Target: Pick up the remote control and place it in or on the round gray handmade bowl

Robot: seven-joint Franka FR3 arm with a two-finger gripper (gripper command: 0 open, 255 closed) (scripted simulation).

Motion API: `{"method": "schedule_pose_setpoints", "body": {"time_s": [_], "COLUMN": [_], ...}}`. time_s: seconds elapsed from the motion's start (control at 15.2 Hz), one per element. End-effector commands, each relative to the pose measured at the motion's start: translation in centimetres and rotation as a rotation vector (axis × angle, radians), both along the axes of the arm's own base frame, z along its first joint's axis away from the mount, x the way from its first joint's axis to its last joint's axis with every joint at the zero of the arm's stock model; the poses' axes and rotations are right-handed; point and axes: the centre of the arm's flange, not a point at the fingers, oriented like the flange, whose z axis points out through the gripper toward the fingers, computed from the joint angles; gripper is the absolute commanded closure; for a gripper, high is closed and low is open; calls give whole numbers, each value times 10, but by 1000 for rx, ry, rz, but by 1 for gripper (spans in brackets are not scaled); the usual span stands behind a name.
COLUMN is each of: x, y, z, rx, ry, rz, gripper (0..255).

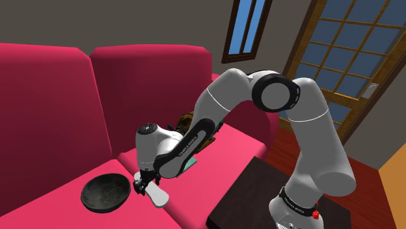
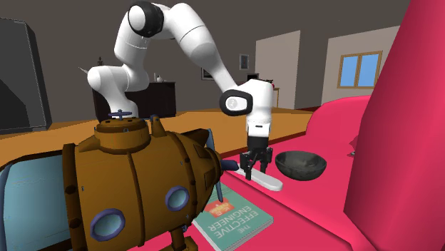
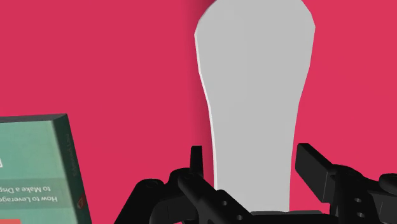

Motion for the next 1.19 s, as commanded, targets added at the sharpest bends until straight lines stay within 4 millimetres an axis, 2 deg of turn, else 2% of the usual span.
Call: {"method": "schedule_pose_setpoints", "body": {"time_s": [0.0,1.12], "x": [0,0], "y": [0,0], "z": [10,100], "rx": [0,0], "ry": [0,0], "rz": [0,0], "gripper": [255,255]}}
